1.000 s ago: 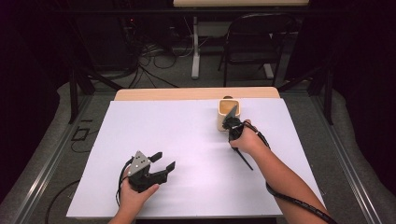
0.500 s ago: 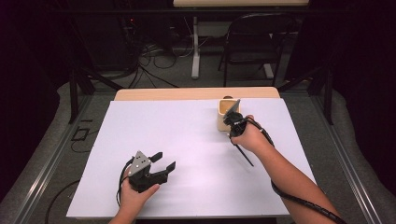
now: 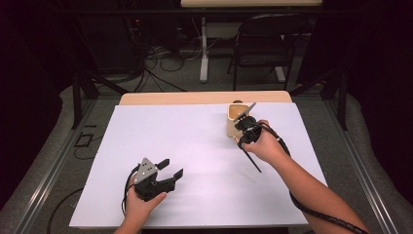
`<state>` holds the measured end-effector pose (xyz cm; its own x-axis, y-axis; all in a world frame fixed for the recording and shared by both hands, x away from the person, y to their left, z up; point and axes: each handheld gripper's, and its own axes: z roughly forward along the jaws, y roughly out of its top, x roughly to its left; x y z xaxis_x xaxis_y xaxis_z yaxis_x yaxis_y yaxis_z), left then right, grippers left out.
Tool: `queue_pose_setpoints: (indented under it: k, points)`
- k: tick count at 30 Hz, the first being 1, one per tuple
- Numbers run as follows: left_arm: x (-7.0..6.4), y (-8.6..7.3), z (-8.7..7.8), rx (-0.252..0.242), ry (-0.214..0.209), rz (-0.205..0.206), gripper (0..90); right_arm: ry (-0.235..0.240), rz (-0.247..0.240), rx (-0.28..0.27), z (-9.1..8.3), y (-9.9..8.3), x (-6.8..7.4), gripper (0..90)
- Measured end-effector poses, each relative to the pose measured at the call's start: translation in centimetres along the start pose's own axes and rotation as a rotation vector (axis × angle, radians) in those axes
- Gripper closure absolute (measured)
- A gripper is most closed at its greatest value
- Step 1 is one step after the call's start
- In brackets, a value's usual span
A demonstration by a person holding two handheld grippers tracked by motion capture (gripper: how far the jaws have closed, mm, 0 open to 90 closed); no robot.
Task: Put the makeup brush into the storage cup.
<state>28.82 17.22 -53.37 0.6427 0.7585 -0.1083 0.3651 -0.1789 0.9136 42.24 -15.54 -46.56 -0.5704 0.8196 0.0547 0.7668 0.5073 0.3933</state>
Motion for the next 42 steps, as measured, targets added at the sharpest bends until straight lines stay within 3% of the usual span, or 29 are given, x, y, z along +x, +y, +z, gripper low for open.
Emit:
queue_pose_setpoints:
  k: [2,3,4,5,8,14,21,26,31,42]
  points:
    - [0.0,0.0,0.0,0.002,-0.002,-0.005,34.0,0.03,-0.012,-0.046,-0.8,-0.3,0.3,83.9]
    - [0.1,0.0,0.0,0.004,0.0,-0.007,34.1,0.057,-0.006,-0.138,-0.8,-0.6,0.4,83.9]
    - [0.1,0.0,0.1,0.004,-0.001,-0.007,34.1,0.067,-0.022,-0.114,-1.5,-0.7,0.5,84.0]
    - [0.0,0.0,0.1,0.0,-0.002,-0.006,34.1,0.08,-0.024,-0.19,-1.6,-1.1,0.6,84.0]
    - [0.0,0.0,0.1,0.0,0.0,-0.007,34.2,0.106,-0.048,-0.281,-2.4,-2.0,0.7,84.0]
    - [-0.2,0.1,0.3,0.007,-0.007,-0.009,34.7,0.111,-0.055,-0.484,-3.6,-3.9,1.3,84.0]
    - [-0.4,0.4,0.4,0.004,-0.019,0.001,35.2,0.097,-0.064,-0.648,-4.0,-5.5,2.0,84.0]
    - [-0.5,0.6,0.3,0.002,-0.029,-0.003,35.2,0.088,-0.083,-0.713,-4.1,-6.2,2.6,84.0]
    - [-0.7,0.9,0.3,0.003,-0.036,-0.008,35.2,0.085,-0.107,-0.725,-4.3,-6.4,3.4,83.9]
    - [-2.2,3.0,1.7,0.011,-0.11,-0.005,35.2,0.113,-0.12,-0.789,-4.1,-6.8,4.6,84.0]
